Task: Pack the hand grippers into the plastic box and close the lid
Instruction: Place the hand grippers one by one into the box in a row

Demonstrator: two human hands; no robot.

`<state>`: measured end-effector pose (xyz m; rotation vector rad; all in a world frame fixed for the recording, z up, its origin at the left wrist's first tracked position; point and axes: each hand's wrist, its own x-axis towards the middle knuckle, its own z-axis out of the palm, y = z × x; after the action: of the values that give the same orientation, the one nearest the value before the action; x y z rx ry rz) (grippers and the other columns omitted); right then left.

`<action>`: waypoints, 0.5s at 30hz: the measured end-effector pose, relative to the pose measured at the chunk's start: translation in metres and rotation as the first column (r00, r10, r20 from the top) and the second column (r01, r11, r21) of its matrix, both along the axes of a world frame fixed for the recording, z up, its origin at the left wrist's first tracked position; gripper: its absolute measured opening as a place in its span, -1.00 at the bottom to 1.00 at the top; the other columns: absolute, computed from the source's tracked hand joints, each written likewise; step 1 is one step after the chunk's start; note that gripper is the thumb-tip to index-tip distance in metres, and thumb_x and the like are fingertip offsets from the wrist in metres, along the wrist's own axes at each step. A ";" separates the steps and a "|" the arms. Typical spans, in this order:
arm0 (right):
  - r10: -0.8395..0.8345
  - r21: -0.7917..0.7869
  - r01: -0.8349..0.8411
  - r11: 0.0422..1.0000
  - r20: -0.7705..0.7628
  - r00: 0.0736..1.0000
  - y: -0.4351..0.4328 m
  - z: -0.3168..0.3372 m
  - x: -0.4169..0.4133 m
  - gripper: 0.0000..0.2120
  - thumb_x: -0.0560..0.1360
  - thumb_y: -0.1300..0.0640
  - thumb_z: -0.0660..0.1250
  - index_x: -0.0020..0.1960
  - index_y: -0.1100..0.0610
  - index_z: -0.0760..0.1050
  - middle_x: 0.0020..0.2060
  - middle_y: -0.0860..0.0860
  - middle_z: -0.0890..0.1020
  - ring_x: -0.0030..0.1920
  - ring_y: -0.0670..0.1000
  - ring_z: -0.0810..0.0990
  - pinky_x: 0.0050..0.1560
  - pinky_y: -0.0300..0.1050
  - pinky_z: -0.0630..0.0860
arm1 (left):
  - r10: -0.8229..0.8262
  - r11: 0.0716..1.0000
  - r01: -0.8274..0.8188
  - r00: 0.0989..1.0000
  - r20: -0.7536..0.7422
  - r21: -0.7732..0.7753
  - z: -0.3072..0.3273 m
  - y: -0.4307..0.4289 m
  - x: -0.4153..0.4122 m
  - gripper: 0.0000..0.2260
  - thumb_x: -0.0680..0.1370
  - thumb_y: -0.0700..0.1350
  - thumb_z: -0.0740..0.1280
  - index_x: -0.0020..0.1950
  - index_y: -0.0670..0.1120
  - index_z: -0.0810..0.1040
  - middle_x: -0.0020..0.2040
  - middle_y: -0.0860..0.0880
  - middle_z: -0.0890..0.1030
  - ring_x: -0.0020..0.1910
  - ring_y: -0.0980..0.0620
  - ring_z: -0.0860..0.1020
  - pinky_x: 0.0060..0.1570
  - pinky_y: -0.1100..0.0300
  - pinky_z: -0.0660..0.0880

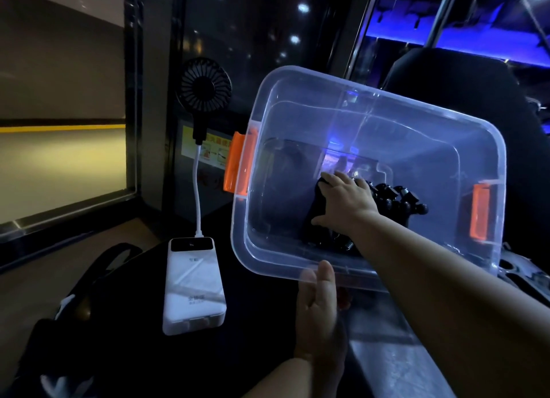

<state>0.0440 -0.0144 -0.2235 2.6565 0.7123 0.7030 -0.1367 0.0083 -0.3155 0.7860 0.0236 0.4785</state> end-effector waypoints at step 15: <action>-0.008 -0.081 0.012 0.997 0.047 0.999 0.009 0.000 0.005 -0.28 0.30 -0.36 0.34 0.37 -0.08 0.31 0.41 -0.11 0.29 0.41 0.06 0.22 0.32 0.21 0.14 | 0.093 0.995 -0.094 0.995 -0.044 -0.019 -0.011 -0.003 0.011 -0.79 0.51 -0.01 0.26 -0.19 -0.14 0.48 -0.44 0.00 0.48 -0.42 0.11 0.46 -0.35 0.26 0.42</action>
<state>0.0493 -0.0053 -0.2236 2.5597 0.6995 0.7150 -0.1260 0.0049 -0.3264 0.7766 0.1054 0.5495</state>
